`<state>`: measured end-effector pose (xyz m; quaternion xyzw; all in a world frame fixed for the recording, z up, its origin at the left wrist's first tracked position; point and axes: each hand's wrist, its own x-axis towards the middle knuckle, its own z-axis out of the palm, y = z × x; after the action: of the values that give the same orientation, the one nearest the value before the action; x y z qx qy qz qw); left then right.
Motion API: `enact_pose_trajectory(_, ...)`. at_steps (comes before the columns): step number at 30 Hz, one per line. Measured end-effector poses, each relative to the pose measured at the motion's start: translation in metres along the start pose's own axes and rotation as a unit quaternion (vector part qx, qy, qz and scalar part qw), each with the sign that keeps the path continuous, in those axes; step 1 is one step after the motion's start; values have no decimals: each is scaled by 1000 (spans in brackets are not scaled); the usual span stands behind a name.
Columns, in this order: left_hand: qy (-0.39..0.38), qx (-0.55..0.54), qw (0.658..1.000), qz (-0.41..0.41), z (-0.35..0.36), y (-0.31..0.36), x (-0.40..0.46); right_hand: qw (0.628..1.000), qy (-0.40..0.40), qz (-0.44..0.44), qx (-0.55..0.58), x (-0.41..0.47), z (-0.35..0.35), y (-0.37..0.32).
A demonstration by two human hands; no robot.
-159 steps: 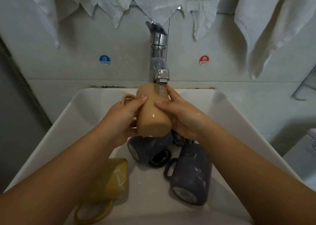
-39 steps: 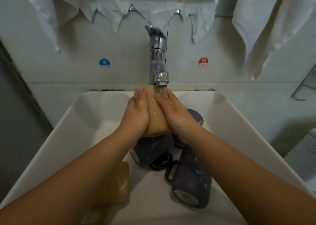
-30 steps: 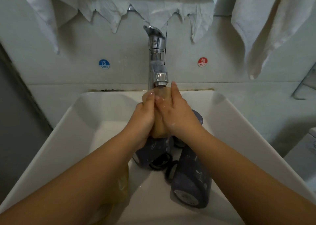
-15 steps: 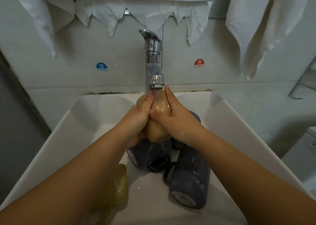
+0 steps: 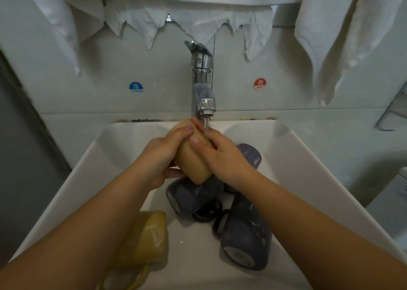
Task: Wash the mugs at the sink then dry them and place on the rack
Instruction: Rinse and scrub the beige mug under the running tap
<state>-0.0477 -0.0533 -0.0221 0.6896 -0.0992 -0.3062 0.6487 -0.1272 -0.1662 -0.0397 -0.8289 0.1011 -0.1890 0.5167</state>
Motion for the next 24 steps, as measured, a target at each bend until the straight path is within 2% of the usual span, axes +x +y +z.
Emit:
enact_pose_trajectory(2, 5, -16, 1000, 8, 5, -1, -1, 999, 18, 12, 40, 4, -3, -2)
enact_pose_trajectory(5, 10, -24, 1000, 6, 7, -2, -1, 987, -67, 63, 131, 6, -17, -2)
enact_pose_trajectory(8, 12, -24, 1000, -12, 9, -1, 0, 975, -127, 86, 161, 4, -31, 0)
enact_pose_trajectory(10, 19, -21, 999, -15, 12, -1, 3, 980, -99, 79, 153, 3, -33, -1)
enact_pose_trajectory(13, 29, -14, 999, -12, 17, -1, 6, 989, 10, 60, 131, 4, -24, -4)
enact_pose_trajectory(16, 17, -5, 1000, -2, 18, -1, 8, 995, 74, 42, 61, 6, -15, -5)
enact_pose_trajectory(18, 13, -14, 1000, -7, 15, 0, 9, 997, 35, 48, 51, 8, -18, -4)
enact_pose_trajectory(21, 23, -13, 999, -21, 9, 0, 11, 989, -61, 76, 111, 6, -26, -1)
enact_pose_trajectory(22, 24, -11, 999, -19, 9, -1, 11, 985, -73, 82, 130, 5, -27, -1)
enact_pose_trajectory(24, 30, -6, 1000, -4, 11, -3, 12, 984, -46, 85, 148, 6, -24, -1)
